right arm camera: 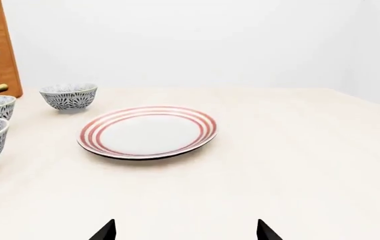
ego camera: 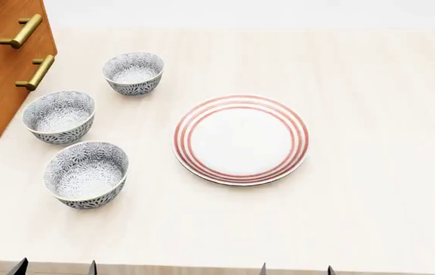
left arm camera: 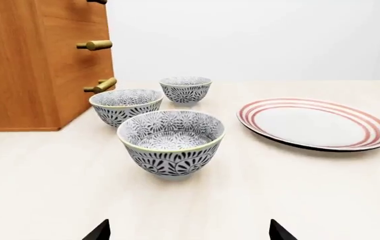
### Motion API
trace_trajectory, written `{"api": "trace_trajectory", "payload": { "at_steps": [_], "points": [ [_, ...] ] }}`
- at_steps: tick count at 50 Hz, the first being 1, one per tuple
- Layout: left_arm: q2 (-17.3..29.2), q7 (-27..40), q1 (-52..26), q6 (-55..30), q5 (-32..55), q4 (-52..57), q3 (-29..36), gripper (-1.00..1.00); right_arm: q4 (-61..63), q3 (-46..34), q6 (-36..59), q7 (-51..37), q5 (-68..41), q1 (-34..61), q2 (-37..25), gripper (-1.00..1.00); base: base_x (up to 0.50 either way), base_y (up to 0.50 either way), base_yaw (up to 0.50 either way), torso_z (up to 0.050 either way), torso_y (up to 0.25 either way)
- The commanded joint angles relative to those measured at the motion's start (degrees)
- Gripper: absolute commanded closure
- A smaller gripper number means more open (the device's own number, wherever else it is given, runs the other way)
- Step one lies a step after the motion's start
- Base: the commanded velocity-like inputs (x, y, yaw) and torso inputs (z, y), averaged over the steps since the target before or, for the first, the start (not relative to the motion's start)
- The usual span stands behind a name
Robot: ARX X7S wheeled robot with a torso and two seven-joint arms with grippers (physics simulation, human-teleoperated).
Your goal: Open the top drawer of the cabinet.
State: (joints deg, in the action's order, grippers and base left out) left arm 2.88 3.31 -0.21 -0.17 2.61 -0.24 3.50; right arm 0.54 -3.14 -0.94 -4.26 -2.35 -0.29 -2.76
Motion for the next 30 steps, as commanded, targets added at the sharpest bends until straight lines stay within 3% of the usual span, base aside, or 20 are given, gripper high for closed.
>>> {"api": "trace_trajectory", "payload": {
  "at_steps": [1,12,19,30],
  "points": [
    [1.2,2.0,0.0,-0.2,-0.2,0.2,1.7,-1.0,-0.2,-1.1,-0.6,-1.3,-1.5,0.1,-1.1,-1.0,0.0,0.0,0.0,0.0,0.0],
    [1.8,2.5,-0.4,-1.1,2.4,1.2,1.5,-1.0,0.2,-2.8,-1.3,-1.8,-1.3,0.2,-2.2,-1.0,0.0,0.0,0.0,0.0,0.0],
    [3.3,3.8,-2.1,-10.7,6.9,15.5,-0.6,-1.0,7.7,-1.8,1.0,-3.0,-3.2,-0.2,-2.9,-1.0,0.1,0.0,0.0,0.0,0.0],
    [7.2,4.4,-4.1,-20.1,10.9,34.3,-1.8,-1.0,30.0,1.4,13.5,-6.3,-6.2,1.0,-5.7,-1.0,0.48,0.0,0.0,0.0,0.0]
  ]
}}
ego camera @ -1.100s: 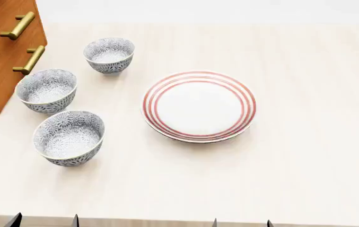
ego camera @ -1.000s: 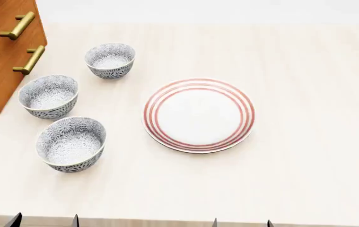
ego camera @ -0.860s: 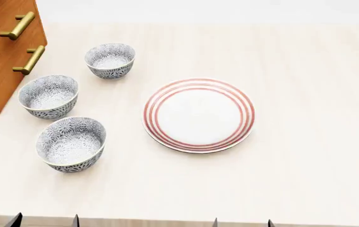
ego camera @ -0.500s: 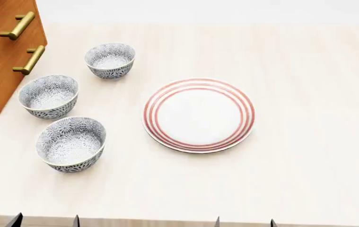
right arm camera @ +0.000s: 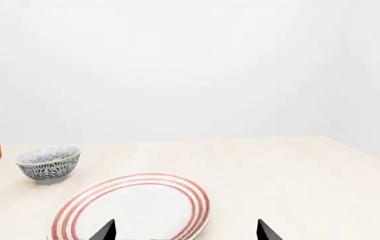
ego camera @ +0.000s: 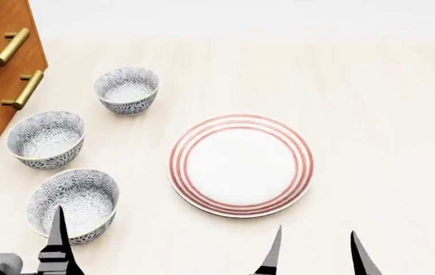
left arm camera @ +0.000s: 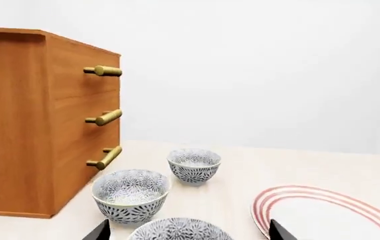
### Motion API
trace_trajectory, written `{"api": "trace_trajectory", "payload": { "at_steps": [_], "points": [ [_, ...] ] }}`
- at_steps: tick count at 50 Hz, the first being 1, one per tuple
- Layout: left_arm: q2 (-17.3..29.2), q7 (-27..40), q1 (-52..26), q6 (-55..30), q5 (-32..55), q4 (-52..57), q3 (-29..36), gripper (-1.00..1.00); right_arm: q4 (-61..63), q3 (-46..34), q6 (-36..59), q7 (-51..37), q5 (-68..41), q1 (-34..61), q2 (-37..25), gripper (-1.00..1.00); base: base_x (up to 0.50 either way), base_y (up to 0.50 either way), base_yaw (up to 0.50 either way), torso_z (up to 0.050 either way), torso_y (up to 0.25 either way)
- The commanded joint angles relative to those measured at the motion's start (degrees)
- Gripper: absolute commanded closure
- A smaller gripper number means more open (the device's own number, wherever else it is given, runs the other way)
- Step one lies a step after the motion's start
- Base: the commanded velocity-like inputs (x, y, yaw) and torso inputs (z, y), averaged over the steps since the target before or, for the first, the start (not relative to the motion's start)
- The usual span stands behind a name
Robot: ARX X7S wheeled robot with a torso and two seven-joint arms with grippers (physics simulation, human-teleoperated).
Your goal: Open the top drawer of the cabinet.
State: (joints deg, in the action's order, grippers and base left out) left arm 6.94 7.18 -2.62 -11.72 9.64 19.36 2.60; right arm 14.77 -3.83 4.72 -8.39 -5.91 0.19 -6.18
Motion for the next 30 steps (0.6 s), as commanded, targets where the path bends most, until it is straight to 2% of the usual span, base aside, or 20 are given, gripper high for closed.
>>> {"api": "trace_trajectory", "payload": {
  "at_steps": [1,6,30],
  "points": [
    [3.5,0.1,-1.3,-8.4,4.4,15.8,-0.9,-1.0,17.6,2.5,8.0,-2.2,-2.9,0.3,-2.6,-1.0,0.5,0.0,0.0,0.0,0.0],
    [4.1,0.7,-1.1,-8.1,4.3,16.9,-0.9,-1.0,20.9,3.7,8.1,-2.7,-3.8,-0.3,-3.4,-1.0,0.5,0.0,0.0,0.0,0.0],
    [5.9,3.0,-1.4,-7.7,6.4,18.4,-1.6,-1.0,20.9,3.4,7.1,-3.4,-4.6,-1.1,-4.8,-1.0,0.5,0.0,0.0,0.0,0.0]
  ]
}}
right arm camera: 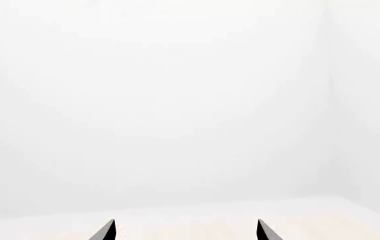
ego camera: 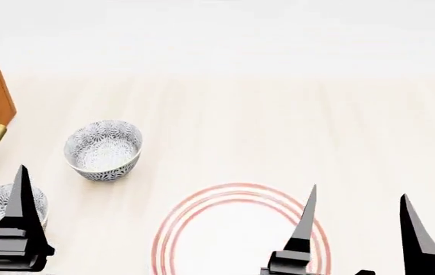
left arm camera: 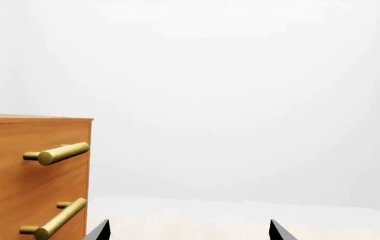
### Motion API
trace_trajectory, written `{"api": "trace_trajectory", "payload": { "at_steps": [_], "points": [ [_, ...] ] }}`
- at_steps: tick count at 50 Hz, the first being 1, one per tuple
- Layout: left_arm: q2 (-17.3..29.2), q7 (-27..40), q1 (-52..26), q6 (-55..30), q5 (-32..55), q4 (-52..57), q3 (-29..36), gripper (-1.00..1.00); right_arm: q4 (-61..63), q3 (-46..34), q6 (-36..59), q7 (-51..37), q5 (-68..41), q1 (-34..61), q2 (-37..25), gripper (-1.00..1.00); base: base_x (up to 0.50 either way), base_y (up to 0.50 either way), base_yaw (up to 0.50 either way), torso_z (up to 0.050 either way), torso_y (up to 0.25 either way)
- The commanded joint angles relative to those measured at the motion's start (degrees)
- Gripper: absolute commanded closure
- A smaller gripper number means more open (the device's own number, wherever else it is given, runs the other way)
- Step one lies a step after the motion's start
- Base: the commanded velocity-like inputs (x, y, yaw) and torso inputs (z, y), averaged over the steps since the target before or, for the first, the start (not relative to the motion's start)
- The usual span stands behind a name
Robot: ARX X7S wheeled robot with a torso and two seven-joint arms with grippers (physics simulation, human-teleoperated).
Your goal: Open the top drawer of the cabinet.
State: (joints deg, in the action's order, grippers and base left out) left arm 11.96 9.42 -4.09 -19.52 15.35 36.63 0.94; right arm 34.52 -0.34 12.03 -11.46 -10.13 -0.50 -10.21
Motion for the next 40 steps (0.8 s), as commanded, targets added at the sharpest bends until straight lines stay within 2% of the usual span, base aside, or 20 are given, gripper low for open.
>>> {"api": "trace_trajectory", "payload": {
  "at_steps": [1,26,30,31,35,40],
  "points": [
    [0.9,0.9,0.1,0.1,0.7,1.2,0.1,-1.0,1.2,-0.1,-0.3,-0.3,-0.5,-0.5,-0.8,-1.0,0.5,0.0,0.0,0.0,0.0],
    [2.7,2.8,-0.2,-0.2,0.7,1.9,0.7,-1.0,1.0,-0.2,-0.9,-1.6,-0.8,-0.5,-1.5,-1.0,0.5,0.0,0.0,0.0,0.001],
    [4.1,4.8,-2.5,-4.6,-0.5,3.2,0.4,-1.0,-1.2,-1.0,0.7,-4.4,3.0,0.5,-1.1,-1.0,0.5,0.0,0.0,0.0,0.0],
    [4.4,4.9,-2.8,-5.2,-0.6,3.6,0.5,-1.0,-1.5,-1.5,3.8,-4.6,3.0,1.2,-1.3,-1.0,0.41,0.0,0.0,0.0,0.0],
    [9.0,4.7,-7.7,-16.0,-2.4,7.8,3.8,-1.0,-1.2,-1.4,4.8,-4.3,2.0,1.3,-1.5,-1.0,0.02,0.0,0.0,0.0,0.0],
    [12.6,4.0,-12.8,-21.8,-3.7,11.2,5.2,-1.0,-0.6,-1.7,5.3,-3.8,1.3,0.8,-2.1,-1.0,0.0,0.0,0.0,0.0,0.0]
  ]
}}
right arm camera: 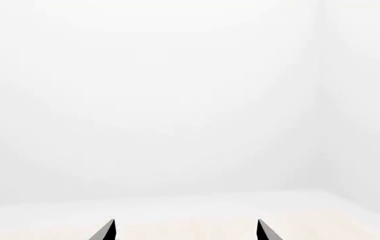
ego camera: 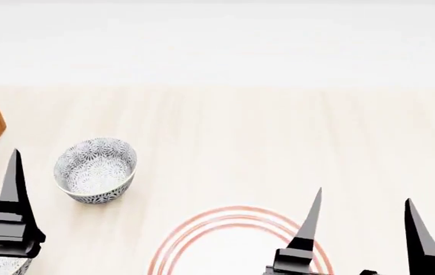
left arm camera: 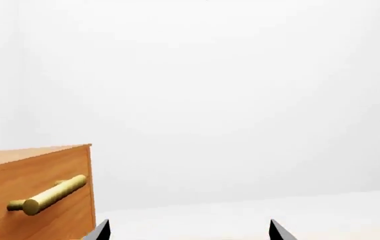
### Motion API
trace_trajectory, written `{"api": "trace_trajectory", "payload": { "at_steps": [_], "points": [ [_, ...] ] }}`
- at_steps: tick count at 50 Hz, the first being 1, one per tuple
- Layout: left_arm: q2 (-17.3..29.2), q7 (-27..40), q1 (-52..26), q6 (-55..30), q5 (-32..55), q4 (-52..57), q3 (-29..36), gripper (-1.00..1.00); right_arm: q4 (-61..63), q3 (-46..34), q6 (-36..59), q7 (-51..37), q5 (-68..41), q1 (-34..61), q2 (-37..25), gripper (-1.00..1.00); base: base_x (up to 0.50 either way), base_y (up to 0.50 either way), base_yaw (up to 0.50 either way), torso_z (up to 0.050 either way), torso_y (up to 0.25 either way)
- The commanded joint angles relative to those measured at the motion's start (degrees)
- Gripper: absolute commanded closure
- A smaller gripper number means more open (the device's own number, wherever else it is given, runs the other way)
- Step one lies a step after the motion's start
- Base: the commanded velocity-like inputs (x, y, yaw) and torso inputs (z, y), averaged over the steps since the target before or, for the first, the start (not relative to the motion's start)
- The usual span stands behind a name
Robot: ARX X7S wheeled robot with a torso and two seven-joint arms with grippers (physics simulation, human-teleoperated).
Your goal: Open the top drawer of the cabinet.
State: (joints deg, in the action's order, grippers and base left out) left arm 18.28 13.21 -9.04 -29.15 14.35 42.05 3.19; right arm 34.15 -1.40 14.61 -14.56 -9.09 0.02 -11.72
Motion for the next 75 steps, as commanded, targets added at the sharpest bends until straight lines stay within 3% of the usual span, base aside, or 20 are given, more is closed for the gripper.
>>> {"api": "trace_trajectory", "payload": {
  "at_steps": [1,6,10,13,16,20,28,33,37,41,48,53,75],
  "points": [
    [8.4,0.2,-9.9,-13.6,-4.7,6.8,4.6,-1.0,0.1,-0.6,2.9,-0.4,-0.3,0.1,-0.8,-1.0,0.0,0.0,0.0,0.0,0.0],
    [13.5,-1.6,-18.2,-21.0,-7.5,8.5,8.5,-1.0,0.7,-0.5,3.0,0.2,-1.8,-0.5,-1.4,-1.0,0.0,0.0,0.0,0.0,0.0],
    [19.1,-3.2,-25.0,-25.4,-12.1,8.9,15.4,-1.0,1.0,-0.5,3.1,0.1,-2.3,-0.7,-1.6,-1.0,0.0,0.0,0.0,0.0,0.0],
    [24.4,-4.0,-31.5,-29.5,-19.3,7.7,25.8,-1.0,1.1,-1.0,4.1,0.5,-3.0,-1.0,-1.9,-1.0,0.0,0.0,0.0,0.0,0.0],
    [25.9,-5.8,-35.1,-32.3,-21.3,6.9,30.1,-1.0,1.6,-1.4,4.2,0.4,-2.9,-1.2,-2.2,-1.0,0.0,0.0,0.0,0.0,0.0],
    [29.4,-7.9,-43.5,-33.3,-29.4,1.2,41.4,-1.0,1.3,-1.8,3.8,0.6,-2.8,-1.4,-2.6,-1.0,0.0,0.0,0.0,0.0,0.0],
    [27.8,-14.6,-53.3,-39.7,-32.7,-8.4,50.1,-1.0,0.8,-2.9,3.1,0.6,-2.4,-1.7,-3.0,-1.0,0.0,0.0,0.0,0.0,0.0],
    [27.2,-18.1,-59.7,-41.1,-37.3,-17.5,59.8,-1.0,0.4,-3.8,2.5,1.0,-2.0,-2.0,-3.5,-1.0,0.0,0.0,0.0,0.0,0.0],
    [26.8,-20.5,-60.5,-41.7,-36.4,-20.4,61.3,-1.0,-0.1,-4.3,2.0,1.1,-1.9,-2.0,-3.7,-1.0,0.0,0.0,0.0,0.0,0.0],
    [24.6,-23.1,-58.5,-43.2,-30.0,-20.4,54.0,-1.0,-0.2,-4.5,1.7,1.1,-1.8,-2.2,-3.9,-1.0,0.0,0.0,0.0,0.0,0.0],
    [24.9,-25.8,-60.1,-44.1,-29.8,-23.3,56.6,-1.0,-0.5,-5.4,1.4,1.0,-1.3,-2.2,-4.2,-1.0,0.0,0.0,0.0,0.0,0.0],
    [23.8,-28.6,-58.9,-46.0,-26.2,-22.3,53.3,-1.0,-0.7,-5.7,1.3,0.9,-1.2,-2.3,-4.4,-1.0,0.0,0.0,0.0,0.0,0.0],
    [22.2,-26.9,-61.5,-43.7,-28.6,-32.4,56.4,-1.0,-1.1,-6.7,0.7,0.6,-1.1,-2.6,-5.2,-1.0,0.0,0.0,0.0,0.0,0.0]
  ]
}}
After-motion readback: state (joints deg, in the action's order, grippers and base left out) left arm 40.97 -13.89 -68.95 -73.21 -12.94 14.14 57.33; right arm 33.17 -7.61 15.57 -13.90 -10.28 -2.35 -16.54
